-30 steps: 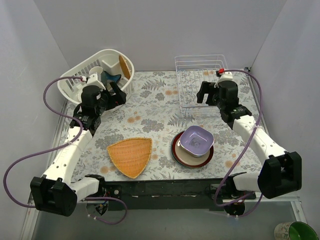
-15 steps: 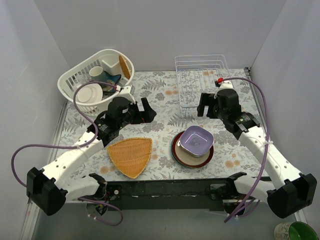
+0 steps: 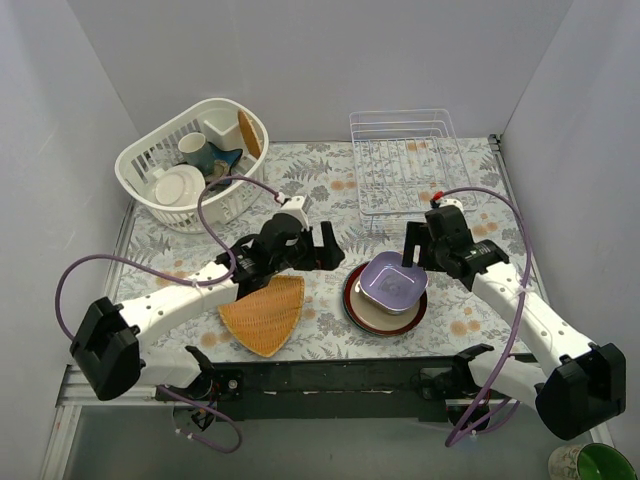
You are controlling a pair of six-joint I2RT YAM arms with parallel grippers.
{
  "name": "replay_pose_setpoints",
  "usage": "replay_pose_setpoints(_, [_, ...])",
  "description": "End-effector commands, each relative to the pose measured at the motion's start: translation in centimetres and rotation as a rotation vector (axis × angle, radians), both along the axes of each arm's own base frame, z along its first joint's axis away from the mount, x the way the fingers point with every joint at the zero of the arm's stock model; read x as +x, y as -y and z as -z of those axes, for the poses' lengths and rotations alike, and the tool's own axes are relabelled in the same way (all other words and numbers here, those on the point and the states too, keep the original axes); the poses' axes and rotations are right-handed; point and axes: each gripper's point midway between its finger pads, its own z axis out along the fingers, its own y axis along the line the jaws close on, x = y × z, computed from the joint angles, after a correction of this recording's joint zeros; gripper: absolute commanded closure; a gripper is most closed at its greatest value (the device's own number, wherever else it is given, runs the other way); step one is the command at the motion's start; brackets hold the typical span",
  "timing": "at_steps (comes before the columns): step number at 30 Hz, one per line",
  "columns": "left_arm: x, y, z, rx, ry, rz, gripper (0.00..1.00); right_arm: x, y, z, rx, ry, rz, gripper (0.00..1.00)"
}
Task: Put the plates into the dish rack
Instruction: Pick up the plate at the center of the board.
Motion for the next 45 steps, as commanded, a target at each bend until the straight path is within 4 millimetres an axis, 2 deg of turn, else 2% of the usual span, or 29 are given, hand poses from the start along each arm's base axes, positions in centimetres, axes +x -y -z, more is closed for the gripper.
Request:
replay_pose_setpoints(1, [-0.9,2.1,0.7,0.005,0.006,0.023,0.02,-0.6,0.0,0.3,0.027,0.000,0.013,0.09])
replay_pose_setpoints(6, [-1.7,3.7,1.5,0.021,-0.001,0.055,0.02,-1.1,0.2,0.9,0.014,-0.010,0.003,0.14])
replay_pose_setpoints(10, [-1.8,4.0,1.5,0.027,0.007,0.056,0.02,-1.4,0.3,1.5,0.011,-0.024,0.002,0.23])
replay_pose_setpoints(16, [-2.0,3.7,1.6,0.030,0.006,0.049,0.02,-1.8,0.8,2.4,-0.008,-0.035,0.010,0.35])
replay_pose_setpoints(21, [-2.1,3.4,1.6,0.031,0.005,0.040,0.02,-2.4,1.1,3.6,-0.025,-0.064,0.015,0.38])
replay_pose_setpoints(24, [-2.4,3.3,1.6,0.031,0.002,0.039,0.02,-2.5,1.1,3.7,-0.020,-0.060,0.016,0.44])
replay_pose_setpoints(28, [-2.3,3.2,1.4,0.029,0.006,0.031,0.02,-2.4,1.2,3.4,-0.020,-0.046,0.017,0.59])
replay_pose_setpoints(31, [-2.3,3.2,1.5,0.030,0.001,0.030,0.02,-2.3,1.3,3.1,-0.025,-0.036,0.018,0.63])
replay_pose_setpoints(36, [-2.4,3.3,1.5,0.027,0.000,0.031,0.02,-2.2,1.5,2.8,-0.026,-0.022,0.026,0.64])
replay_pose_setpoints(45, [-2.6,3.1,1.8,0.034,-0.003,0.032,0.02,-2.4,1.2,3.3,-0.019,-0.041,0.020,0.72])
